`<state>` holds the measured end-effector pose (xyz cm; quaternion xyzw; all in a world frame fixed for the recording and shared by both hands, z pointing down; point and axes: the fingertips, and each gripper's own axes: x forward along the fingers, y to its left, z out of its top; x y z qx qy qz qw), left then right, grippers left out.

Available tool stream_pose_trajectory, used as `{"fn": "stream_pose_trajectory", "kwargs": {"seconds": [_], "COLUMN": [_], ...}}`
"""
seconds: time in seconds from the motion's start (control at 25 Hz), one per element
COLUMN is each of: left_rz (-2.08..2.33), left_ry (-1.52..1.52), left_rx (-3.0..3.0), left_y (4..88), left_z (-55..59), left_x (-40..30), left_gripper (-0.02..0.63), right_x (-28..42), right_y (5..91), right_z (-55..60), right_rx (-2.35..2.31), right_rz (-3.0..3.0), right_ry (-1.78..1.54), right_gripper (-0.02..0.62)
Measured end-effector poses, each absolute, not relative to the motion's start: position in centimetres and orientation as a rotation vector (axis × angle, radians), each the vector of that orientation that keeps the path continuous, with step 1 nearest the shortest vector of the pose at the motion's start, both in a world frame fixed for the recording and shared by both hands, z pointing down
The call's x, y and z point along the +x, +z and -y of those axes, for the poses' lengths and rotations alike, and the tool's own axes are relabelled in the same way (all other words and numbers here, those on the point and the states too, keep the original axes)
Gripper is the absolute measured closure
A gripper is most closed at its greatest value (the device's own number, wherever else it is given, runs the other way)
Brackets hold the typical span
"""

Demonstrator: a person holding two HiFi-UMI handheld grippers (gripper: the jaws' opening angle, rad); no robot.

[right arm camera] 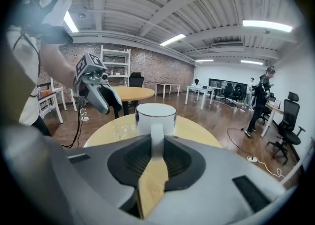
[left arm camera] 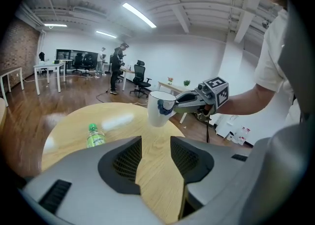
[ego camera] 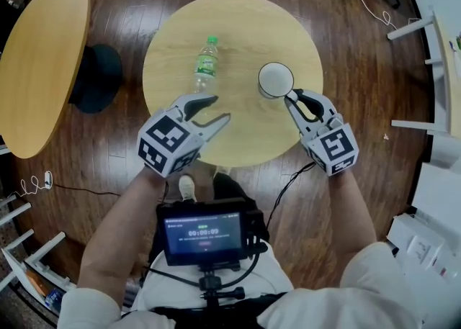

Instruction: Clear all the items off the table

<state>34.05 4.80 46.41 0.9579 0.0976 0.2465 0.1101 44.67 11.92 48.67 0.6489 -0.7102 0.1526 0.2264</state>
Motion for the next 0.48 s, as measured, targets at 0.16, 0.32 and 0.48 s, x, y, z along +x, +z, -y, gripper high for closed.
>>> {"fn": "stream_pose_trajectory", "kwargs": {"seconds": [0.16,0.32,0.48], "left_rz": [-0.211,-0.128,-0.037], "left_ry": [0.710,0.710,0.695], "left_rx": [2.830,2.817,2.808], "left_y": [45.4,45.3,44.8], "left_z": [-3.9,-2.7,-1.3], "left_x": [31.2,27.9,24.6], "left_gripper": [0.423,0.423,0.423], "right_x": [43.5,41.7,39.3], "right_y": [46.9,45.4,43.9], "right_z": [-11.2,-10.1,-8.5], "right_rx": [1.776,1.763,1.714], "right_rz": [1.986,2.016,2.068], "right_ry": [0.398,0.388,0.362], "right_gripper": [0.528,0.528,0.528]}}
